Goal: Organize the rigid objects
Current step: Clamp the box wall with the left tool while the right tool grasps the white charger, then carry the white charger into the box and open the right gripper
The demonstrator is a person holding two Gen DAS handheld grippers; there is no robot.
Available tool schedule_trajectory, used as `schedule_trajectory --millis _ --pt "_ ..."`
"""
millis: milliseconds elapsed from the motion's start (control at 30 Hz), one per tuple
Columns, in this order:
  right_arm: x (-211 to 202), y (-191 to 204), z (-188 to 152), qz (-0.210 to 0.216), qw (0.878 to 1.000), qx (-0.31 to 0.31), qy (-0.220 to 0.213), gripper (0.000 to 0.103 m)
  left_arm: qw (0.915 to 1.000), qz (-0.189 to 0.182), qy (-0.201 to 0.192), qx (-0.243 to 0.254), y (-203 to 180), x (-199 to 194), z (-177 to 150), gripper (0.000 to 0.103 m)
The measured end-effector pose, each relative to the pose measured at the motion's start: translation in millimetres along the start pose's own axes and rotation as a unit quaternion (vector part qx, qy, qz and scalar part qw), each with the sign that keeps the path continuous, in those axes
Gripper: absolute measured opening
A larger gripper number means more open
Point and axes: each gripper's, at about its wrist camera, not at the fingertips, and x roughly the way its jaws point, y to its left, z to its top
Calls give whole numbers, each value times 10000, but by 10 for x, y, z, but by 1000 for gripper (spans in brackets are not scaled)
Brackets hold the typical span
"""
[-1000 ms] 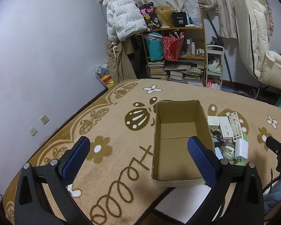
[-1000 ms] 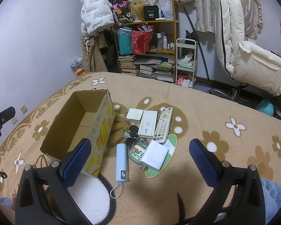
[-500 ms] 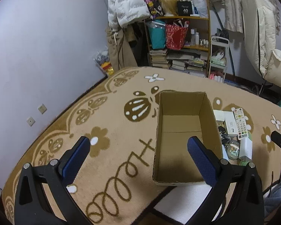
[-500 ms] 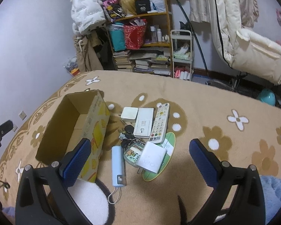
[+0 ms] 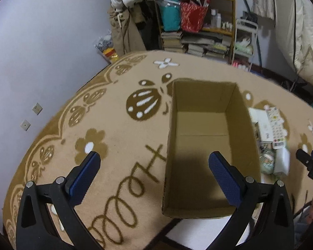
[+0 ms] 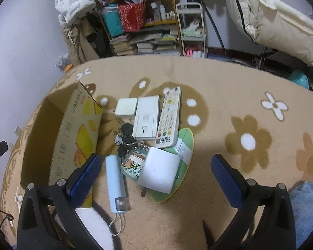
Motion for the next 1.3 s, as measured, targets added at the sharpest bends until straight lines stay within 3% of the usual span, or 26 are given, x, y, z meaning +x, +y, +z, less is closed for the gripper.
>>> schedule_trajectory --millis 200,367,433,567,600,700,833,1033,1300 --pt "246 33 8 70 9997 16 212 103 9995 59 299 63 -22 306 -3 100" --pt "408 41 -66 -26 9991 -186 380 103 9978 58 646 168 -37 495 -15 77" --pt "466 -9 -76 42 9989 -115 463 103 9970 14 761 123 -34 527 -18 60" --pt "534 -96 -79 179 9979 82 624 86 9948 -198 996 31 -36 611 -22 53" --pt "539 -119 -78 223 9976 152 639 84 9942 -178 1057 51 -50 640 -34 47" --pt "578 -180 -82 307 9964 301 726 62 9915 -142 1286 114 -98 747 -91 32" --pt "613 -209 -92 398 9952 443 772 61 9894 -278 1424 97 -124 810 -144 15" --pt "693 -235 -129 515 9925 592 933 62 9883 -328 1489 103 -158 831 -162 10" --pt "570 -67 -127 65 9975 81 704 57 9879 -334 1513 59 -163 808 -162 12"
